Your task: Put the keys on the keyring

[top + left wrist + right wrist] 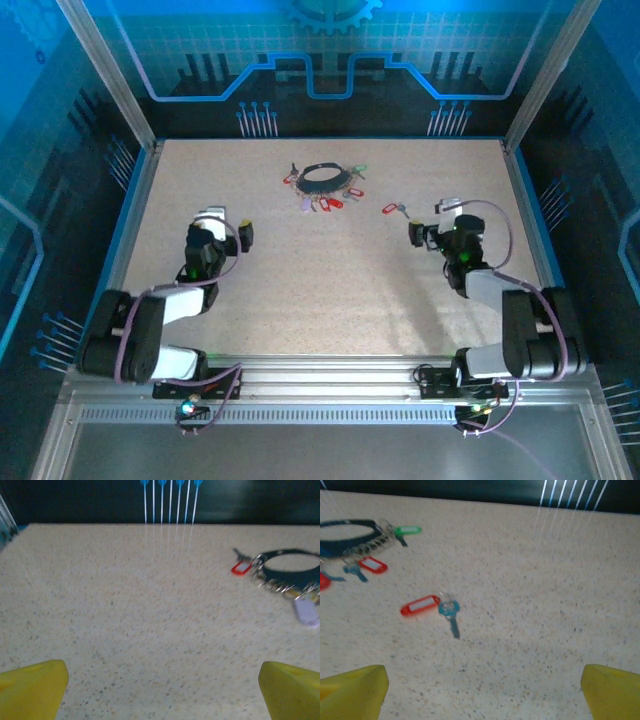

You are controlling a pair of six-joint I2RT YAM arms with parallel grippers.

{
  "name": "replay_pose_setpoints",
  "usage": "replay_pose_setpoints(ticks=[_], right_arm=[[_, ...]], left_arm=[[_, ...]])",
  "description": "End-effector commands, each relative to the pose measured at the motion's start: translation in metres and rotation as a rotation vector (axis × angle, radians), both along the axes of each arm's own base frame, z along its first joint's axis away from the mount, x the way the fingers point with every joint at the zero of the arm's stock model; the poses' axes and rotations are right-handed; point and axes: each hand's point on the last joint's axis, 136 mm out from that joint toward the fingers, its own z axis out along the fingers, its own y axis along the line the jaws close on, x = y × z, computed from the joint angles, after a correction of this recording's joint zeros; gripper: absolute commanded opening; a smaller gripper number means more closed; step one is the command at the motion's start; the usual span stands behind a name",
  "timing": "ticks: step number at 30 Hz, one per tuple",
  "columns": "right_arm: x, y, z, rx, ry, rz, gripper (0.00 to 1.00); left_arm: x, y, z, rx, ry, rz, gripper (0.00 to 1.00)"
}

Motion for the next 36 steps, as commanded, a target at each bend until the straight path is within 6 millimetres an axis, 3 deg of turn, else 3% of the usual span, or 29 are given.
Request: replay_pose_setpoints(ticks=[1, 5, 7, 8, 9, 11, 13, 17, 23, 29, 34, 36], right_arm=[[-0.006, 0.017, 0.033, 0.060, 0.024, 0.051, 1.00], [-0.002, 0.022, 0.056, 0.241, 0.131, -0.069, 1.00], [-0.002, -0.006, 0.049, 0.402, 0.262, -0.326, 1.00], [-0.001, -0.009, 0.042, 0.455, 0.308, -0.324, 1.00], [0.010, -0.004, 0.051, 0.511, 0.308, -0.270, 0.99], [0.020, 0.002, 0.045, 0.500, 0.358, -0.248, 0.96], [0.030, 0.025, 0.043, 0.396, 0.416, -0.181, 0.94], [0.050, 0.080, 0.032, 0.220, 0.492, -0.086, 0.93], [0.079, 0.178, 0.012, 0.123, 0.540, 0.073, 0.89], [0.111, 0.227, -0.019, -0.018, 0.576, 0.045, 0.89], [0.119, 0.275, -0.038, -0.065, 0.589, 0.081, 0.89], [0.121, 0.276, -0.045, -0.123, 0.576, 0.028, 0.92]], left_arm=[[-0.010, -0.001, 0.027, -0.068, 0.007, 0.045, 0.99], [-0.018, -0.017, 0.064, -0.251, 0.041, 0.016, 0.99], [-0.026, -0.020, 0.086, -0.319, 0.069, 0.016, 0.99], [-0.031, -0.017, 0.093, -0.362, 0.103, 0.048, 0.99], [-0.035, -0.014, 0.104, -0.407, 0.137, 0.065, 0.99], [-0.040, -0.022, 0.120, -0.463, 0.229, -0.004, 0.99], [-0.045, -0.026, 0.123, -0.486, 0.338, -0.006, 0.99], [-0.049, -0.039, 0.129, -0.365, 0.392, -0.145, 0.99], [-0.053, -0.038, 0.098, -0.337, 0.439, -0.136, 0.99], [-0.051, -0.039, 0.087, -0.355, 0.472, -0.128, 0.99], [-0.053, -0.033, 0.082, -0.343, 0.459, -0.093, 0.99], [-0.052, -0.032, 0.082, -0.337, 0.449, -0.090, 0.99]])
